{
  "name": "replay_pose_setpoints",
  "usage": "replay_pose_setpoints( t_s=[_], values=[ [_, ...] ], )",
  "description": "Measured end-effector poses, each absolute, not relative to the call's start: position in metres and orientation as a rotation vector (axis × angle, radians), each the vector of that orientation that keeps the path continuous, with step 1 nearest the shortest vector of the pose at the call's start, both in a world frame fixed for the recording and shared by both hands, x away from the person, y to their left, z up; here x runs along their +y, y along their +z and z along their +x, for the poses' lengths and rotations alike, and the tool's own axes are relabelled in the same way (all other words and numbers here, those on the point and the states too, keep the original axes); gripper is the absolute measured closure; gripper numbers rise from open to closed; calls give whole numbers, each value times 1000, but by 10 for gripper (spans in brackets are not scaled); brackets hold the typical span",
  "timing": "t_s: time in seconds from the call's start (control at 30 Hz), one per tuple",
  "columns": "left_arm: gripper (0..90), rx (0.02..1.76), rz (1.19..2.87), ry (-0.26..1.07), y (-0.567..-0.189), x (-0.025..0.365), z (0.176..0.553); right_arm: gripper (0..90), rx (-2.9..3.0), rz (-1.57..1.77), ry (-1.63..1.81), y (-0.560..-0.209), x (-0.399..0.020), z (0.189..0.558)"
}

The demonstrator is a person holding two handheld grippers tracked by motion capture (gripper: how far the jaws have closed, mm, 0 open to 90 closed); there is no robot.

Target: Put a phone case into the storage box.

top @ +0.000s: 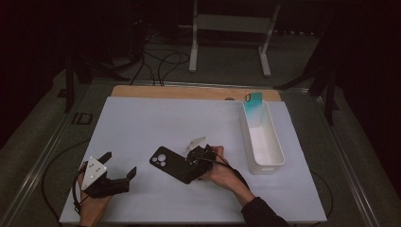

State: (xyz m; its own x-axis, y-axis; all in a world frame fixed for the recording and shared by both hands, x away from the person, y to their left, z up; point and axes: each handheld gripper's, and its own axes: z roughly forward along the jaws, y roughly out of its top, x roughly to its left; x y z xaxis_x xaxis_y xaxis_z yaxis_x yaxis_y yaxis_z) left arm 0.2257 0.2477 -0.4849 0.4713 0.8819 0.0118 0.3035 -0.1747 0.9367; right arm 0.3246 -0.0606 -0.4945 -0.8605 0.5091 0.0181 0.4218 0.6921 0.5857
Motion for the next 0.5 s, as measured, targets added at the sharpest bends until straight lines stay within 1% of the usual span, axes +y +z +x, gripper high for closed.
replay_pose_setpoints(
  t_s=[0.23,0.5],
  values=[
    [0,1019,1726,718,-485,247,226,84,2802,734,844,-508,-49,327],
    [0,1022,1726,719,-485,247,227,84,2822,734,823,-512,-43,325]
  ],
)
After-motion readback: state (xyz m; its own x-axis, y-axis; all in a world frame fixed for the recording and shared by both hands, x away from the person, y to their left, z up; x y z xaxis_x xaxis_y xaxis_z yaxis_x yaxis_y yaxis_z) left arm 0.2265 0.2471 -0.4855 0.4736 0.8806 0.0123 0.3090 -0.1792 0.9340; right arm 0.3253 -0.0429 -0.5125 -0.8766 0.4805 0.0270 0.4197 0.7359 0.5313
